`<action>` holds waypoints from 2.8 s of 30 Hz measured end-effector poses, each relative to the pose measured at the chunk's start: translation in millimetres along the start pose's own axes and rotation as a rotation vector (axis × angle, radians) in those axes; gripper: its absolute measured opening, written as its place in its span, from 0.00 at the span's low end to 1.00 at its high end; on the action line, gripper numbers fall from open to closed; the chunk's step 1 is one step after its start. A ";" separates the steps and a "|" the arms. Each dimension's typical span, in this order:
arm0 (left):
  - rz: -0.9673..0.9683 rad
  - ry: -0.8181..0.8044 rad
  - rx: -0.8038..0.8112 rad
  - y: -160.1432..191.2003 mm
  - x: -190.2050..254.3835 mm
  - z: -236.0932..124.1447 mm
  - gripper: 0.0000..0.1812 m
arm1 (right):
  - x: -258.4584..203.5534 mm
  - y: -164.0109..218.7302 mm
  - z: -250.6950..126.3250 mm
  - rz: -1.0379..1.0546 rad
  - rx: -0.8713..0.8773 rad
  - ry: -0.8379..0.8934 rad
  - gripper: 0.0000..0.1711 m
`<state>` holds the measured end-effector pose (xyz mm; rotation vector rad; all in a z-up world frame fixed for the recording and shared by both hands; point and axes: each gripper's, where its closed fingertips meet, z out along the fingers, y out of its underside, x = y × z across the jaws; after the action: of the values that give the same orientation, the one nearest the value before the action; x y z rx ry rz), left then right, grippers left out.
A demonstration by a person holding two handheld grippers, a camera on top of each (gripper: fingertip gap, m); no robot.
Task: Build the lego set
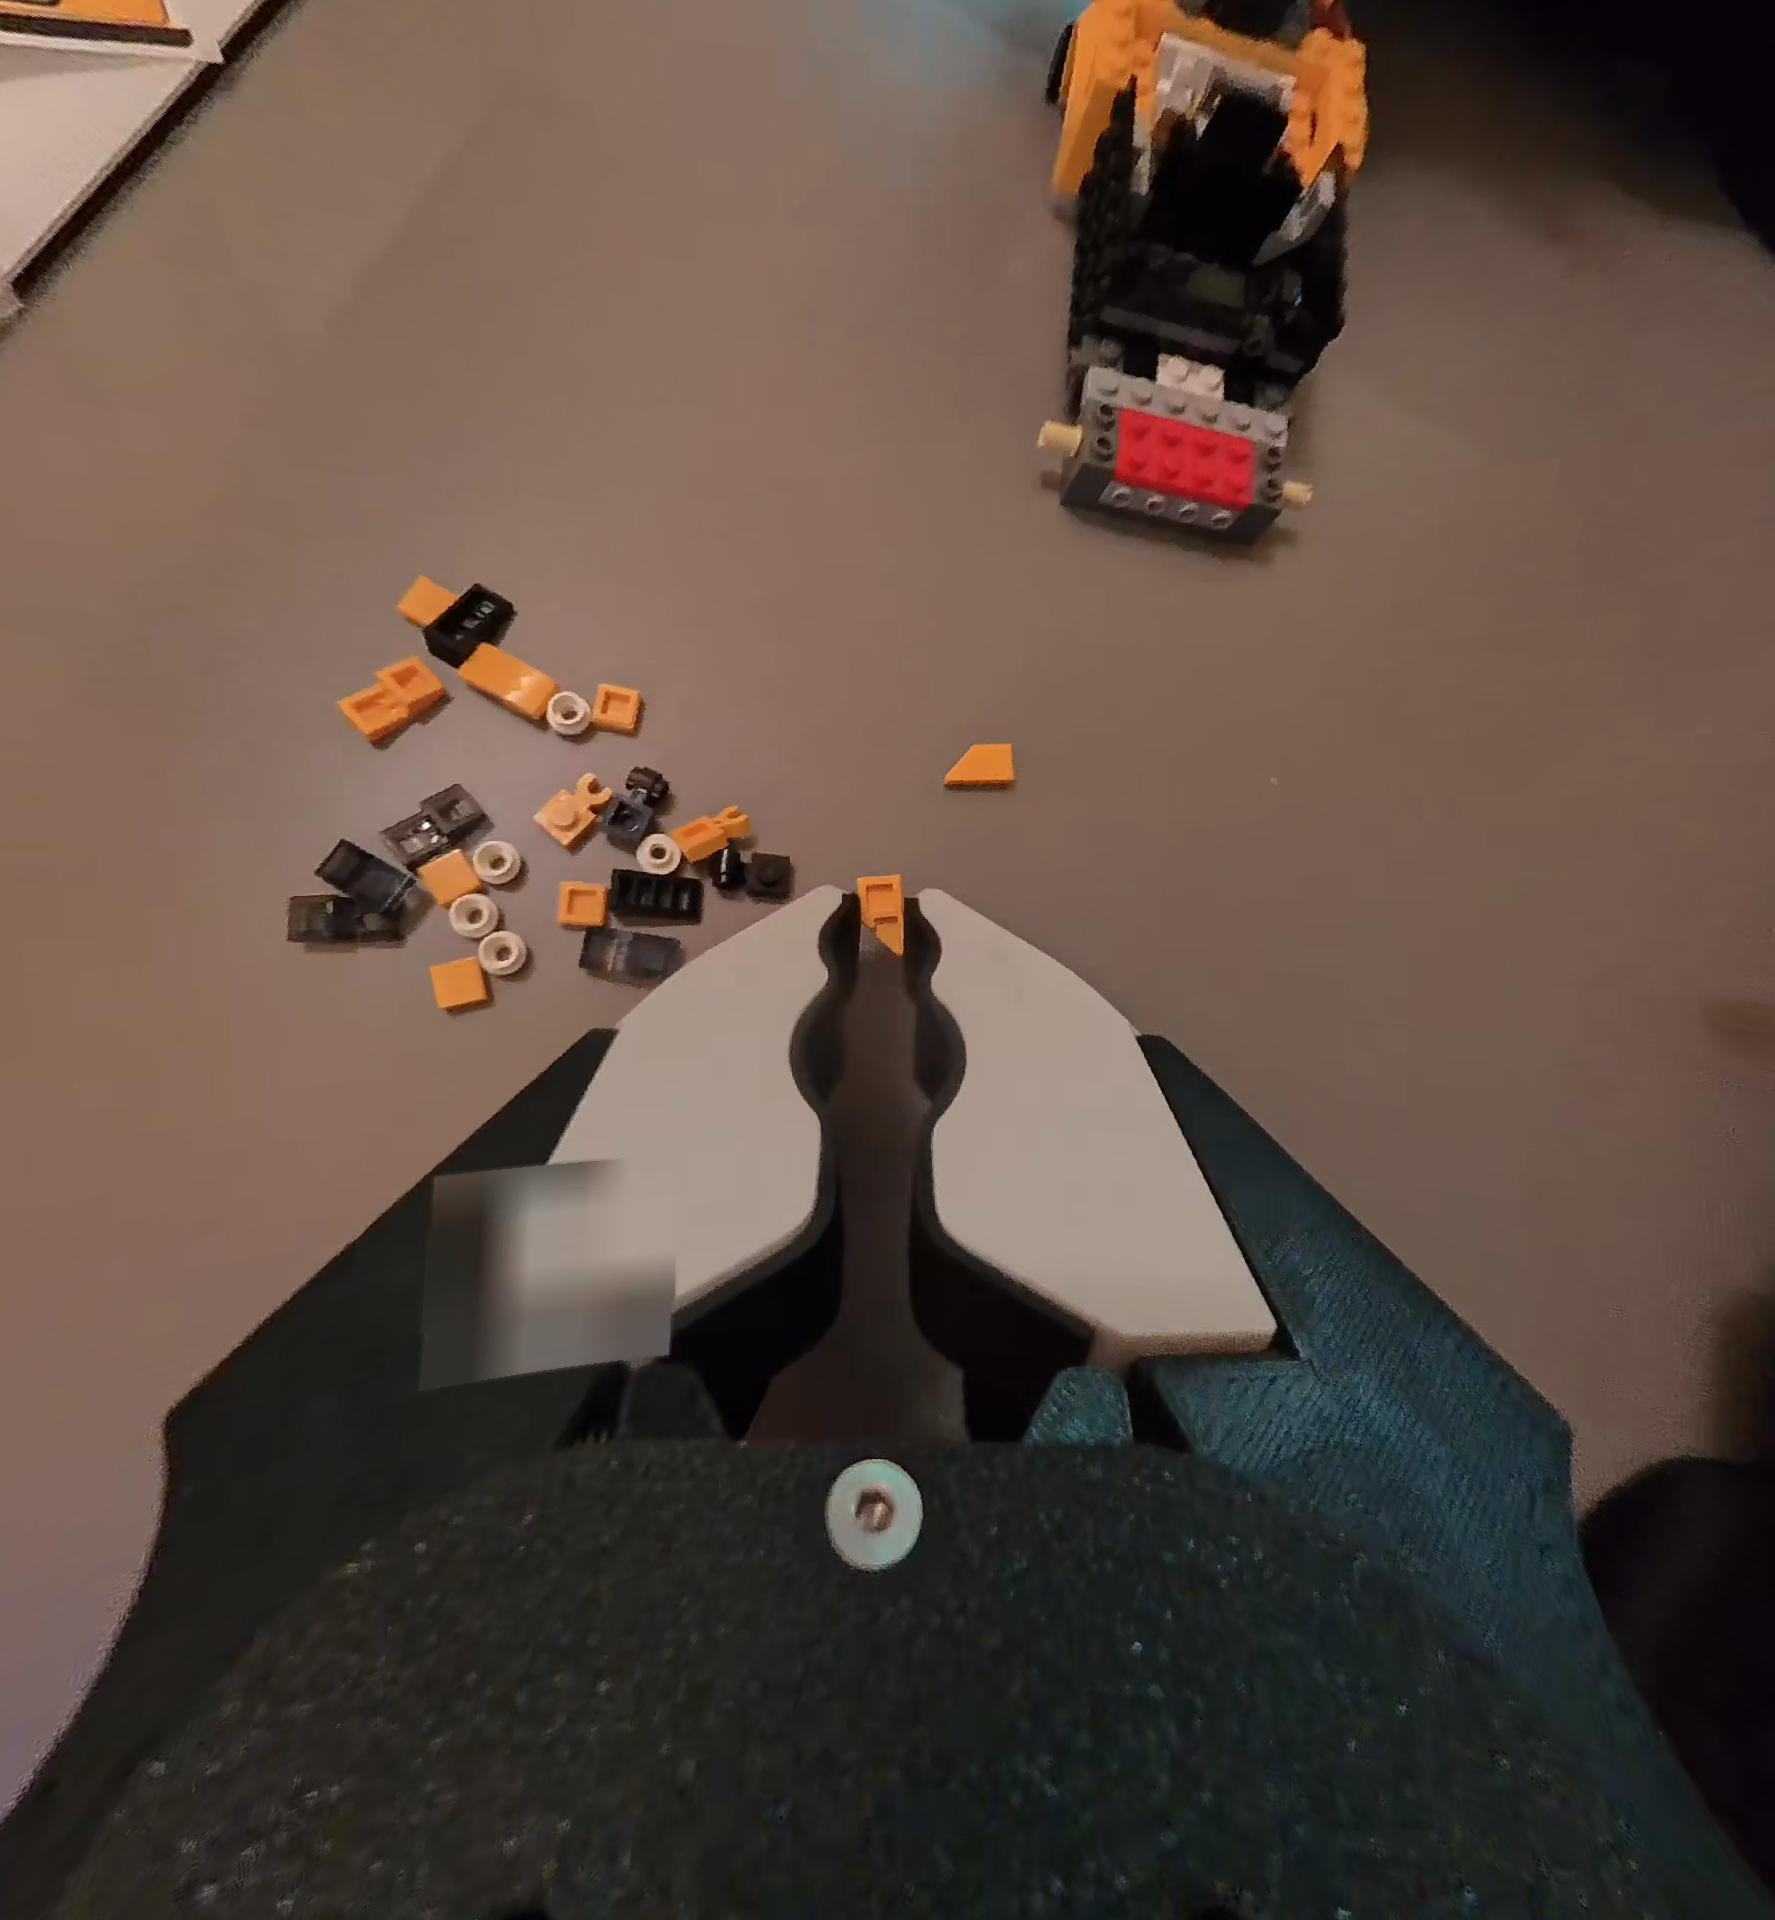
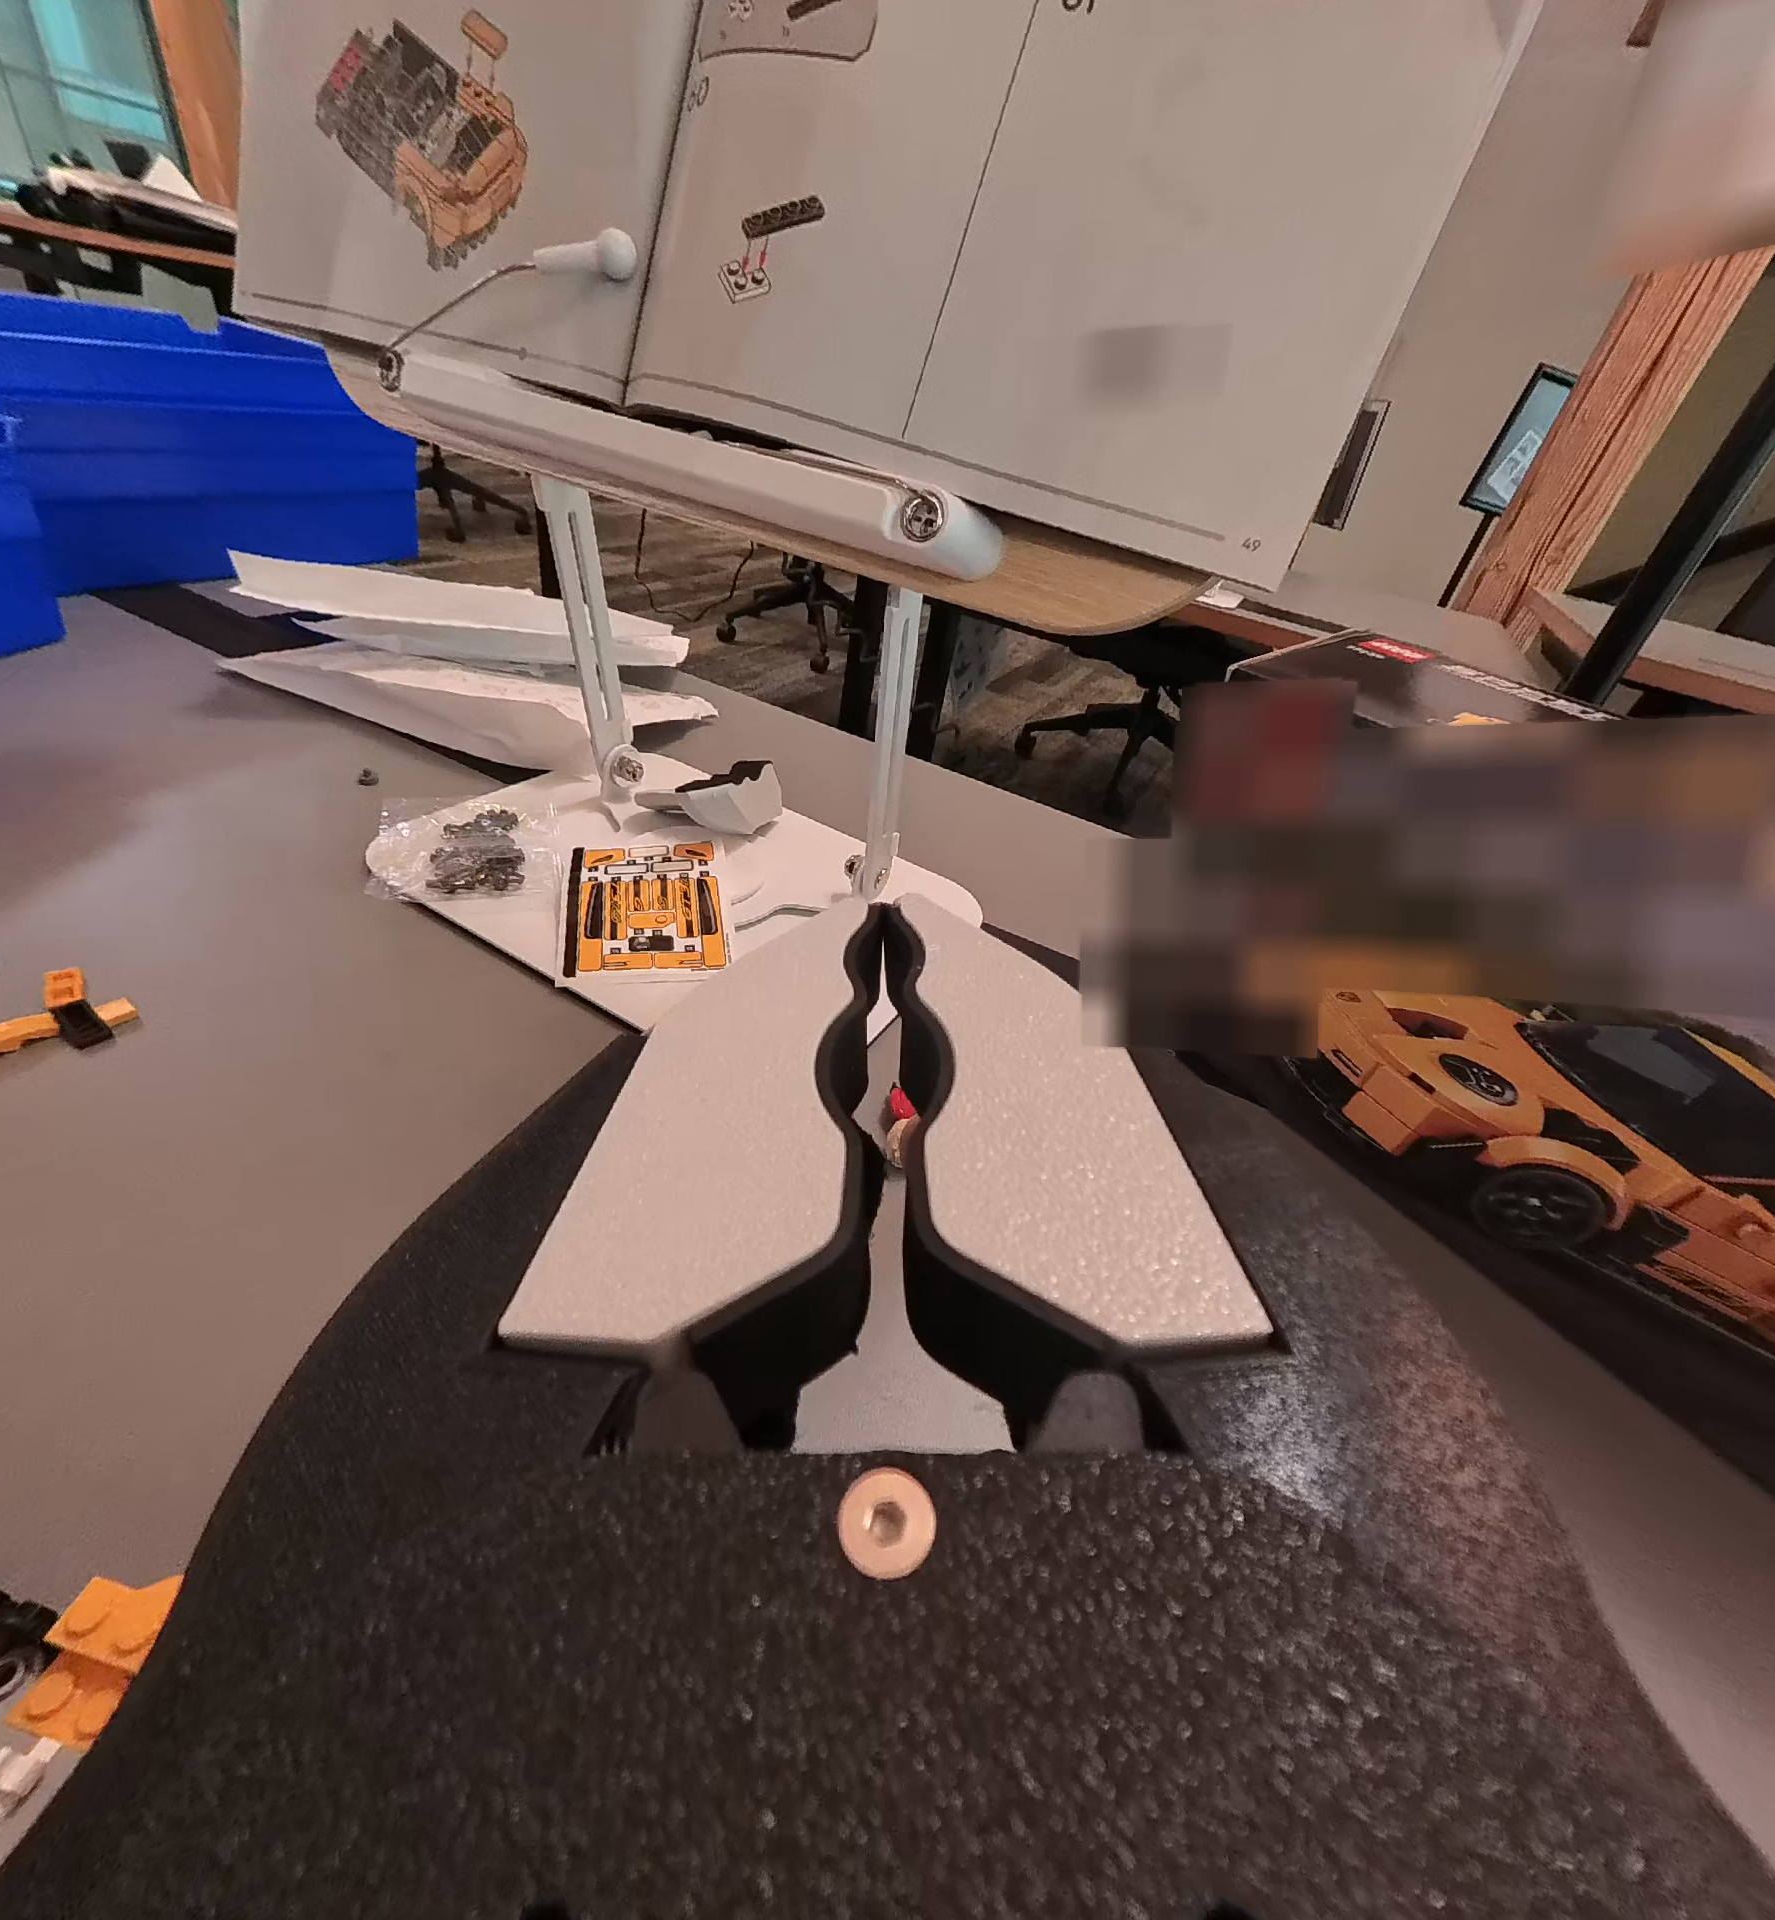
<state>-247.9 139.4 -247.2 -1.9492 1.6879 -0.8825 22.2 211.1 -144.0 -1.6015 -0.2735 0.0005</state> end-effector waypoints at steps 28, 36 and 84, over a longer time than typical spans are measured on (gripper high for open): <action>-0.124 0.120 0.035 0.9 6.5 7.1 0.06 | -22.9 0.6 1.2 -0.024 -0.012 -0.109 0.00; -0.087 -0.058 0.069 -3.5 -21.2 -3.1 0.07 | -26.5 0.7 1.4 -0.028 -0.015 -0.120 0.00; 0.181 -0.084 -0.011 -1.0 1.9 14.2 0.01 | -45.5 -7.9 -1.7 -0.058 -0.007 -0.191 0.00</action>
<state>-237.2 136.4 -256.3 -1.7808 1.7891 -0.7171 -23.1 201.6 -143.7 -1.6017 -0.4682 0.1083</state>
